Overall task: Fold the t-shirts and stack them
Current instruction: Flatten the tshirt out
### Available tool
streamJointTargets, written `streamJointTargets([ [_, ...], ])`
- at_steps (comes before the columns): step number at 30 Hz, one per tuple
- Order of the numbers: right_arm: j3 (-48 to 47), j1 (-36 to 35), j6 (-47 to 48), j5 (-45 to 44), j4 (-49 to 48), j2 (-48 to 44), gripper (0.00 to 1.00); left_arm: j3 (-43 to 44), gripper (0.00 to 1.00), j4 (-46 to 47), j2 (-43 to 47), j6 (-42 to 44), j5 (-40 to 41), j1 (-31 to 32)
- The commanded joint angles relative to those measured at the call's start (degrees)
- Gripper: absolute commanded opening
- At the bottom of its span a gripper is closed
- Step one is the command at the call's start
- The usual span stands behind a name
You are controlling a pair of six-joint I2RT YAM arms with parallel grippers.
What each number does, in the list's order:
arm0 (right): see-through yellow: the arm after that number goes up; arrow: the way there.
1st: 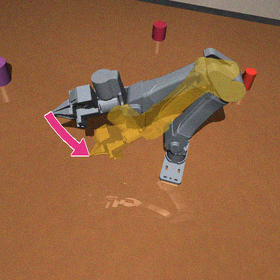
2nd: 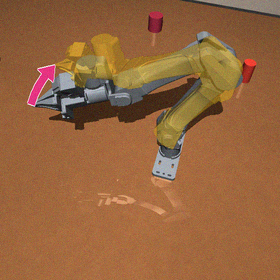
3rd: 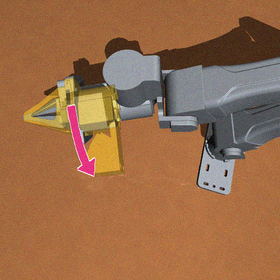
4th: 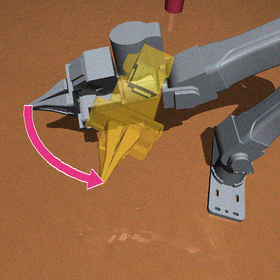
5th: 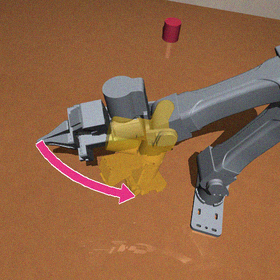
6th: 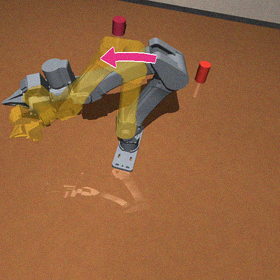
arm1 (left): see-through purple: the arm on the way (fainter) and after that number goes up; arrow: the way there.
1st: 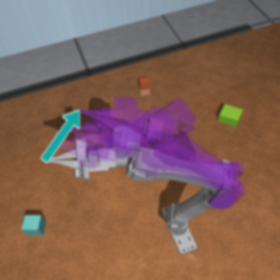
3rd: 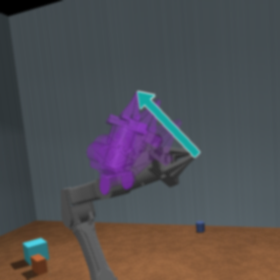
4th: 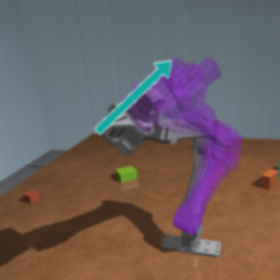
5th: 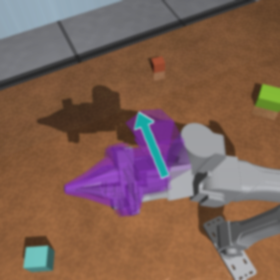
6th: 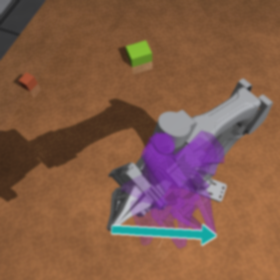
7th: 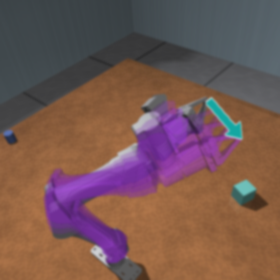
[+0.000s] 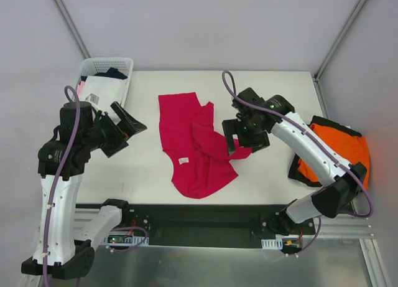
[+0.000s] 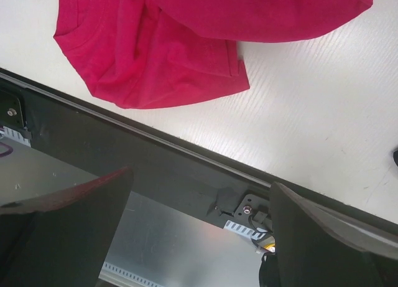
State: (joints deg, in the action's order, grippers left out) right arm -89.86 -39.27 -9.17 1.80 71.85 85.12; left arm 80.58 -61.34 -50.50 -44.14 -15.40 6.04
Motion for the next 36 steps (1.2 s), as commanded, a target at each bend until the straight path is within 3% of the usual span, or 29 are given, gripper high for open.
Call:
streamJointTargets([
  [1, -0.4, -0.4, -0.2, 0.0, -0.8, -3.3, 0.96, 3.0, 0.99, 0.8, -0.7, -1.1, 1.2, 0.2],
  [4, -0.9, -0.9, -0.2, -3.4, -1.3, -4.3, 0.96, 4.8, 0.99, 0.8, -1.0, 0.7, 4.1, 0.2],
  [8, -3.2, -1.3, -0.2, -12.7, 1.8, -5.2, 0.96, 7.7, 0.99, -2.0, -0.4, 3.5, 17.4, 0.2],
  [11, -6.2, -2.7, -0.1, -29.1, 5.8, -6.2, 0.97, 12.4, 0.99, -8.3, -1.8, 3.7, 33.1, 0.2],
  [12, -6.5, -3.8, -0.8, -39.6, 6.6, -6.7, 0.99, 13.5, 0.99, -10.7, -2.1, 3.6, 42.1, 0.2],
  [13, -6.5, -4.0, -1.3, -44.6, 8.0, -7.6, 0.97, 13.7, 0.99, -11.8, -2.1, 3.3, 46.7, 0.2],
  [15, -4.4, -4.2, -0.7, -54.2, 7.1, -8.7, 0.89, 12.6, 0.99, -15.3, -1.1, 0.1, 60.0, 0.2],
  [18, -2.7, -3.8, -3.5, -57.6, 5.6, -8.7, 0.81, 8.6, 0.99, -17.2, 5.1, -11.1, 65.2, 0.1],
  [19, -3.3, -3.7, -2.4, -53.2, 5.4, -8.0, 0.81, 3.8, 0.99, -7.4, 7.6, -9.0, 58.4, 0.1],
  [20, -3.7, -3.7, -1.9, -49.9, 5.1, -7.0, 0.83, 0.1, 0.99, -0.2, 10.1, -0.2, 51.3, 0.1],
  [21, -2.8, -3.7, -0.7, -42.2, 4.0, -6.5, 0.88, -6.3, 0.98, 5.1, 12.8, 0.9, 43.7, 0.1],
  [22, -2.2, -3.8, 0.3, -38.4, 2.0, -6.0, 0.96, -8.4, 0.98, 7.6, 12.2, -1.1, 29.3, 0.1],
  [24, -0.2, -4.1, 0.4, -30.1, 0.2, -4.4, 0.96, -12.7, 0.99, 7.6, 5.0, -5.2, 17.0, 0.1],
  [26, 2.5, -4.2, -1.2, -27.2, -1.4, -3.6, 0.96, -14.7, 0.95, 7.6, -0.4, -5.7, 5.1, 0.2],
  [33, 8.1, -3.9, 2.7, -15.7, -6.8, -0.2, 0.96, -20.2, 0.99, 8.8, -10.0, 0.9, -9.8, 0.2],
  [36, 6.1, -3.9, 2.7, -12.7, -4.8, 5.0, 0.96, -24.3, 0.97, 9.2, -9.4, -0.3, -10.2, 0.5],
])
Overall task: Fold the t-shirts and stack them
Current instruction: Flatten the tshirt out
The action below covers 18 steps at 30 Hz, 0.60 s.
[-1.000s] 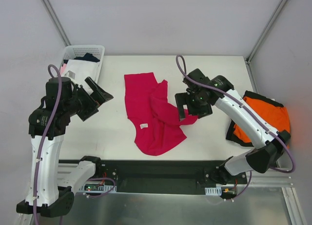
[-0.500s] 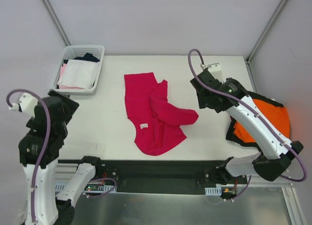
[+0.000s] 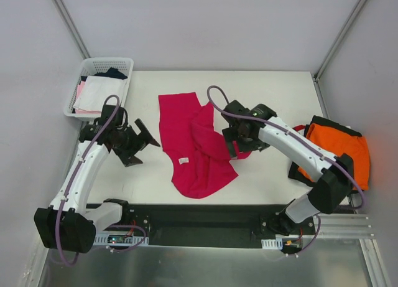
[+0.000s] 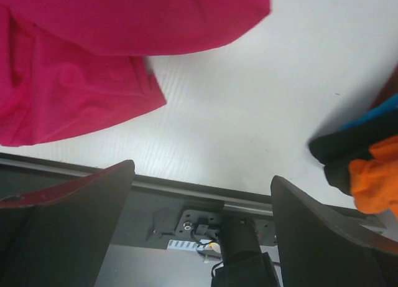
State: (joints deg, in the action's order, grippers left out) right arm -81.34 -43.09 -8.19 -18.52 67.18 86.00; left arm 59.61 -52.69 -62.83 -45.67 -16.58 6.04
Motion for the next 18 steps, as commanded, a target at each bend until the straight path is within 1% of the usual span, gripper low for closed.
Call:
streamJointTargets([
  [1, -2.7, -0.2, 1.4, 8.1, 0.2, 5.5, 0.96, -4.1, 0.97, 1.1, 3.8, 0.8, -8.7, 0.5],
  [2, -2.6, -0.1, 1.3, 8.8, -0.3, 5.7, 0.96, -4.8, 0.98, 1.8, 5.2, 0.3, -8.8, 0.5],
  [4, -2.0, -0.1, 1.3, 13.2, -2.7, 6.0, 0.96, -7.4, 0.98, 4.0, 5.0, 0.2, -11.4, 0.5],
  [5, -1.7, -0.2, 1.4, 15.3, -3.6, 6.5, 0.99, -8.9, 0.95, 5.6, 4.7, 0.2, -13.1, 0.7],
  [6, -1.3, -0.1, 1.5, 19.9, -5.1, 7.2, 0.98, -12.7, 0.95, 7.5, 4.7, -0.1, -16.5, 0.9],
  [7, -1.4, -0.2, 1.6, 21.8, -5.6, 7.8, 0.95, -14.6, 0.94, 11.5, 4.6, -0.6, -17.9, 1.0],
  [8, -1.5, -0.2, 1.7, 23.3, -5.9, 8.9, 0.91, -16.3, 0.94, 13.0, 4.4, -1.3, -18.9, 1.1],
  [9, -1.9, -0.2, 1.7, 25.1, -6.4, 9.4, 0.91, -18.0, 0.93, 14.3, 4.2, -1.4, -19.7, 1.2],
  [14, -2.2, -0.2, 1.6, 28.3, -8.1, 11.5, 0.91, -21.5, 0.93, 17.6, 1.2, -0.6, -22.2, 1.3],
  [16, -1.5, -0.2, 1.2, 30.5, -9.4, 12.0, 0.87, -23.1, 0.93, 19.2, 0.0, -0.5, -22.2, 1.5],
  [18, -1.0, -0.2, 0.5, 31.7, -10.5, 12.1, 0.86, -23.5, 0.92, 20.8, -2.6, 0.4, -21.6, 1.6],
])
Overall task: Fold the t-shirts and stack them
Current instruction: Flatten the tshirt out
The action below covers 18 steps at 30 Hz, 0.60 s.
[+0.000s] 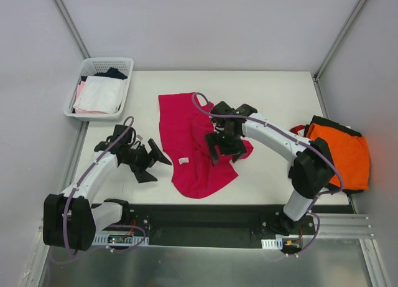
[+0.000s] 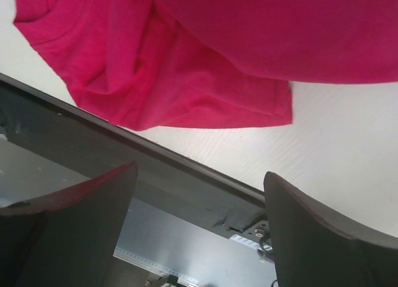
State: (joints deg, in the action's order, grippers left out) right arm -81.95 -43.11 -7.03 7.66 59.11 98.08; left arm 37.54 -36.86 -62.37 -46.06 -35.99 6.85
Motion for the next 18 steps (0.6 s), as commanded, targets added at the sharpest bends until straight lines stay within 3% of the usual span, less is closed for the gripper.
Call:
streamJointTargets([
  [1, -0.1, -0.2, -0.8, 5.9, -2.6, 0.0, 0.86, -1.1, 0.91, 5.0, -3.9, 1.4, -1.4, 0.9],
  [7, 1.2, -1.0, -2.6, 6.6, -4.0, -0.8, 0.85, 2.2, 0.86, 9.0, -6.5, 1.4, 9.0, 2.6],
  [11, 2.1, -1.7, -3.3, 6.8, -4.9, -1.9, 0.85, 4.2, 0.69, 14.2, -11.0, 2.6, 11.2, 7.5],
  [12, 2.1, -1.8, -3.3, 6.7, -5.1, -2.1, 0.85, 4.9, 0.61, 15.1, -12.5, 2.7, 10.6, 8.9],
  [15, 2.1, -2.2, -3.4, 5.6, -4.6, -3.1, 0.85, 10.3, 0.53, 15.3, -20.3, 3.8, 9.8, 16.5],
  [18, 2.6, -2.5, -3.5, 3.9, -3.8, -4.4, 0.86, 16.6, 0.52, 9.1, -25.1, 2.7, 20.2, 26.1],
])
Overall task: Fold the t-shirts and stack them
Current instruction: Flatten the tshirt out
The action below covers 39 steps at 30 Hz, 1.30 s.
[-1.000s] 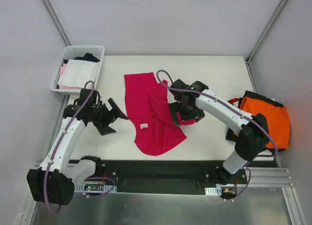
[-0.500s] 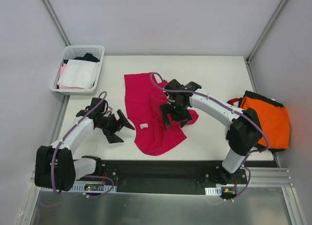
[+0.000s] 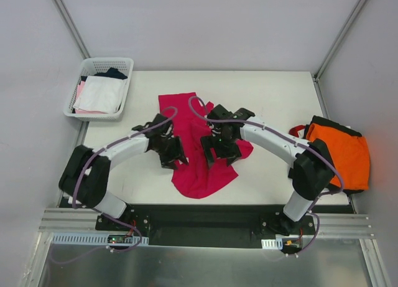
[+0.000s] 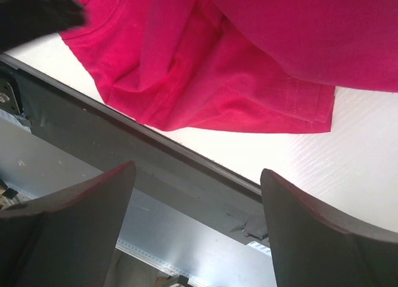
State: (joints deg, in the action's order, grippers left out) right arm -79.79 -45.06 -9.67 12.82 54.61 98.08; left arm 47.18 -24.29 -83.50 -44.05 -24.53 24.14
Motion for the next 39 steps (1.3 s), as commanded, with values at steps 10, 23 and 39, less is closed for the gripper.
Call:
streamJointTargets([
  [10, 8.5, -0.9, -2.3, -5.5, 1.2, -12.0, 0.86, 6.8, 0.54, -23.9, 4.0, -16.2, 37.6, 19.4],
  [23, 7.4, -2.8, -0.6, -6.1, 2.4, -10.7, 0.85, -3.9, 0.56, -4.8, 0.6, -14.9, 24.6, 20.9],
  [39, 8.4, -3.1, -0.9, -7.1, 3.1, -12.0, 0.85, 5.1, 0.0, -0.7, -8.6, -8.5, 27.3, 20.9],
])
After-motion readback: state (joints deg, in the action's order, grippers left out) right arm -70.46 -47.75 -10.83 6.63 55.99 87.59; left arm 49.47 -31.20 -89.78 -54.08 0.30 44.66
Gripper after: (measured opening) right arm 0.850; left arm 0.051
